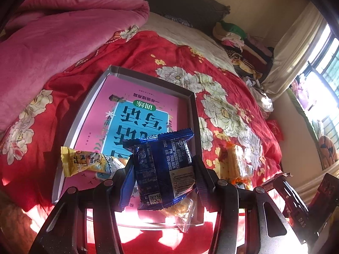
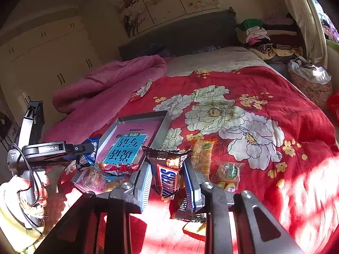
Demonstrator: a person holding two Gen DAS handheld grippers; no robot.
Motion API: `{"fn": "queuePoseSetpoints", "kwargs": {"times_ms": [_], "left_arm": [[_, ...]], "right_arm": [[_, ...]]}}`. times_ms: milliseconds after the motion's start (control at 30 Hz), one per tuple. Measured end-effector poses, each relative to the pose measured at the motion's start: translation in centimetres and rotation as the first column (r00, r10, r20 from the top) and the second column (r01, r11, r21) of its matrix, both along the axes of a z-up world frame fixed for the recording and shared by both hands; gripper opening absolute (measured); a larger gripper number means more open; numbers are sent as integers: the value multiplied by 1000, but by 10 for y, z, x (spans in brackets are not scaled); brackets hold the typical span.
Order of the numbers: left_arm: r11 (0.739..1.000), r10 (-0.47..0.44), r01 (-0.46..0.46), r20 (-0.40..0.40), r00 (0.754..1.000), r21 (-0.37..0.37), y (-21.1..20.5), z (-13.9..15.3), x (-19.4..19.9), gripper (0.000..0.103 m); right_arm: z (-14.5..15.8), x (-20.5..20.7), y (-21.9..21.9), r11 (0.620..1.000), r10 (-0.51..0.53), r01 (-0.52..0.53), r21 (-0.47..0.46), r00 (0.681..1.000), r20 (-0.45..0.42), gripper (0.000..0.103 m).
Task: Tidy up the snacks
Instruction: 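Carry the blue packet and Snickers bar over the metal tray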
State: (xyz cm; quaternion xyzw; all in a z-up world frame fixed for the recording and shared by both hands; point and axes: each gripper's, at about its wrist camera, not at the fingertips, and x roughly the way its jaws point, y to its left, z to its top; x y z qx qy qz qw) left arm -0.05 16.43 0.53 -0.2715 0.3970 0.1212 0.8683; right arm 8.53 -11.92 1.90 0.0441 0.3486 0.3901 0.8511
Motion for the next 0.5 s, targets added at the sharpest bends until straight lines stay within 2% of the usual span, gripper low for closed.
{"fn": "queuePoseSetpoints", "kwargs": {"times_ms": [500], "left_arm": [[999, 28, -29, -9, 1000, -19, 31, -9, -21, 53]], "right_arm": [[0, -14, 40, 997, 77, -77, -9, 997, -6, 29]]}}
